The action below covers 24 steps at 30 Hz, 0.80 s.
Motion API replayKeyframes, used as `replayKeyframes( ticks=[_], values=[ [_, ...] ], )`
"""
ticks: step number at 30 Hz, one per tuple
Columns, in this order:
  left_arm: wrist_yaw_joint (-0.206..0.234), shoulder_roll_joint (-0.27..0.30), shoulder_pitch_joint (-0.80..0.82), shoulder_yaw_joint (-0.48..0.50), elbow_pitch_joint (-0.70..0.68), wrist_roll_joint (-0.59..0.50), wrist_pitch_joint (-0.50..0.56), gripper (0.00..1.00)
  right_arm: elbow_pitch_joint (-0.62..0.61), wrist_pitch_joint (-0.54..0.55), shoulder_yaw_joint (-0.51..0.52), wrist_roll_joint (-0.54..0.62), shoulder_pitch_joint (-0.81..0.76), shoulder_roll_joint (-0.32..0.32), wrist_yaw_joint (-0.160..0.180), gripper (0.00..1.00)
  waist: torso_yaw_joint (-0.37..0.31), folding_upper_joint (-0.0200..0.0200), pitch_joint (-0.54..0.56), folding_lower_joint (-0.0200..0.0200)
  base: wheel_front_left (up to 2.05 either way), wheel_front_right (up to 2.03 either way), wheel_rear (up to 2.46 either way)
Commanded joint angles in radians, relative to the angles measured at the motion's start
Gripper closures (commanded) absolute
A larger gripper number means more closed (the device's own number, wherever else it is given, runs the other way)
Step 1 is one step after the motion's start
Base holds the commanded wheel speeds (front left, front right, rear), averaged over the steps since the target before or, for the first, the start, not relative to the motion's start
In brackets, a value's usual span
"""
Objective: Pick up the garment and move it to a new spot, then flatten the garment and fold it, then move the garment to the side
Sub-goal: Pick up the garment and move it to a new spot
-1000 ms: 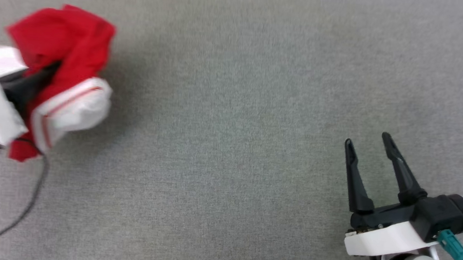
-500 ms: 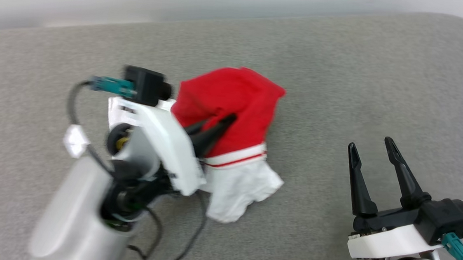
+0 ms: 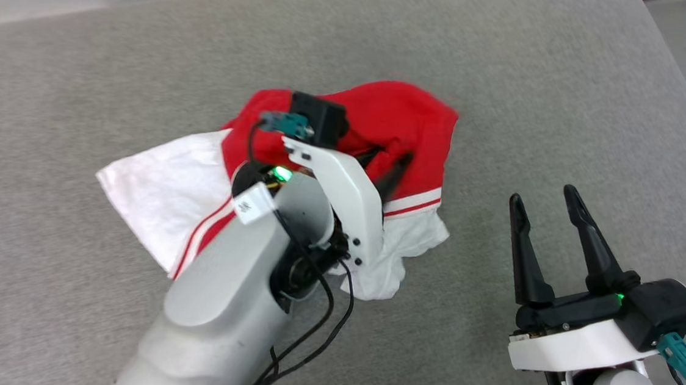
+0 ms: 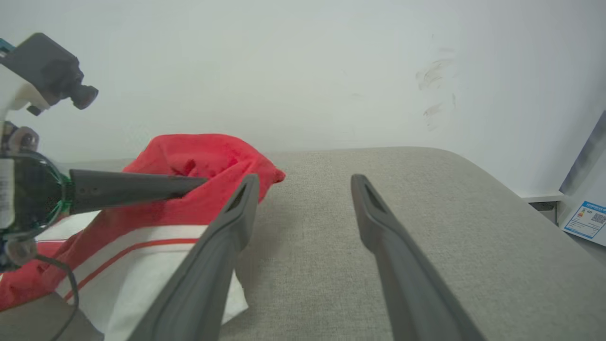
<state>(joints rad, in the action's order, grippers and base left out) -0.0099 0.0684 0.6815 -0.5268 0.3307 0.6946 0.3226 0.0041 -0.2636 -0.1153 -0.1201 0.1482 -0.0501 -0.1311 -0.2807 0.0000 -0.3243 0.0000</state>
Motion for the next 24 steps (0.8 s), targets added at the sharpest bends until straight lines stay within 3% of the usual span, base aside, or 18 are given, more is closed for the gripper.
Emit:
replayKeyframes(
  ticks=[1, 9, 14, 19, 24],
  values=[
    [-0.013, -0.004, 0.016, -0.017, 0.037, -0.012, -0.027, 0.00, -0.002, -0.002, -0.008, -0.004, 0.015, 0.000, 0.001, 0.00, -0.033, 0.0000, -0.030, 0.0000, 0.00, 0.00, 0.00],
    [-0.084, -0.011, 0.079, -0.060, 0.167, -0.047, -0.227, 0.00, 0.009, -0.002, 0.004, 0.017, 0.000, 0.000, 0.001, 0.00, -0.001, 0.0000, 0.000, 0.0000, 0.00, 0.00, 0.00],
    [-0.109, 0.027, 0.104, -0.062, 0.171, -0.069, -0.373, 0.00, 0.017, -0.002, 0.015, 0.048, -0.016, -0.001, 0.001, 0.00, 0.054, 0.0000, 0.060, 0.0000, 0.00, 0.00, 0.00],
    [-0.110, 0.138, 0.114, -0.055, 0.131, -0.158, -0.537, 0.00, 0.021, -0.002, 0.019, 0.076, -0.037, -0.001, 0.001, 0.00, 0.106, 0.0000, 0.117, 0.0000, 0.00, 0.00, 0.00],
    [-0.049, 0.265, 0.034, 0.025, 0.033, -0.241, -0.586, 0.00, 0.019, -0.002, 0.024, 0.088, -0.061, -0.001, 0.001, 0.00, 0.148, 0.0000, 0.153, 0.0000, 0.00, 0.00, 0.00]
  ],
)
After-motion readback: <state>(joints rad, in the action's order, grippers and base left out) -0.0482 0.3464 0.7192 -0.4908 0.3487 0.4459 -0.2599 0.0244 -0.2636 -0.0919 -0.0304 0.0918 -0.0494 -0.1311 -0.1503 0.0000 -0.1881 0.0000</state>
